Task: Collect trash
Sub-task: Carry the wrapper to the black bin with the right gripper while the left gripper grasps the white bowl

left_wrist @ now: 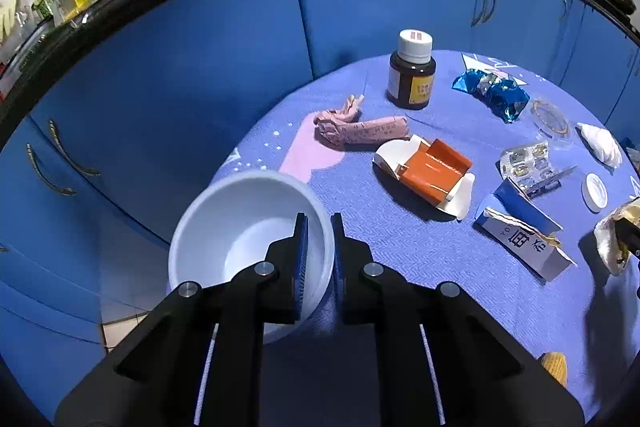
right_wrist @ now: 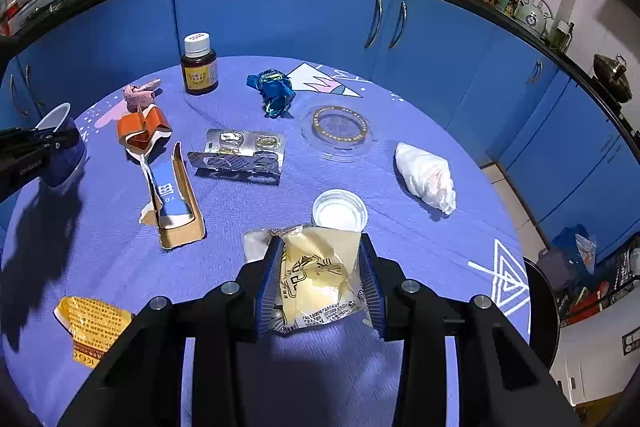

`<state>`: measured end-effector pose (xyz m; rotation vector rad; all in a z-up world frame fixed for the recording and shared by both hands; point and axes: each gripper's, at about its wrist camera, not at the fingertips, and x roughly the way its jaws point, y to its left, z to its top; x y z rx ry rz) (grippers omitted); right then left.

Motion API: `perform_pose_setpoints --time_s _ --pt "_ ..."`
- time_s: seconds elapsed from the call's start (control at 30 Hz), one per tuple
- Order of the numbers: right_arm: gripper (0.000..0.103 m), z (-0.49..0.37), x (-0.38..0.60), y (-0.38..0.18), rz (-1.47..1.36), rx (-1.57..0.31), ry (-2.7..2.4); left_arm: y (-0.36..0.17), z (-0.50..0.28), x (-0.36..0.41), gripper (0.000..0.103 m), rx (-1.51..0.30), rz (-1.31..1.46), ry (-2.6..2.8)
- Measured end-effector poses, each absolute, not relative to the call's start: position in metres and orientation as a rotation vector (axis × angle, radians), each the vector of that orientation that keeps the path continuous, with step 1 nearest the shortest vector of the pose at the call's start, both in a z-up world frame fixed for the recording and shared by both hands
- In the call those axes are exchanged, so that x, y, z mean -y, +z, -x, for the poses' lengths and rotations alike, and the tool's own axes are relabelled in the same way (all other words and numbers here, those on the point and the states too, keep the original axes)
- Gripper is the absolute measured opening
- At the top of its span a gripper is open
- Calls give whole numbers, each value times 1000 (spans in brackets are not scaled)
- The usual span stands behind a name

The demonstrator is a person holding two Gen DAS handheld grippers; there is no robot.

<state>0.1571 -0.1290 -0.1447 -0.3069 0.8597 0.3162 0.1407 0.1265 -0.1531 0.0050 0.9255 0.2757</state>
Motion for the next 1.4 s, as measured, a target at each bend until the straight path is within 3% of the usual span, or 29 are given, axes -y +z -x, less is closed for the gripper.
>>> perform_pose_setpoints --time_s 0.87,1.4 --pt "36 -142 161 -113 260 -798 300 -119 -129 -94 8 -862 -55 251" --pt "36 -136 225 -100 200 -771 201 -90 -132 -9 8 -812 -146 110"
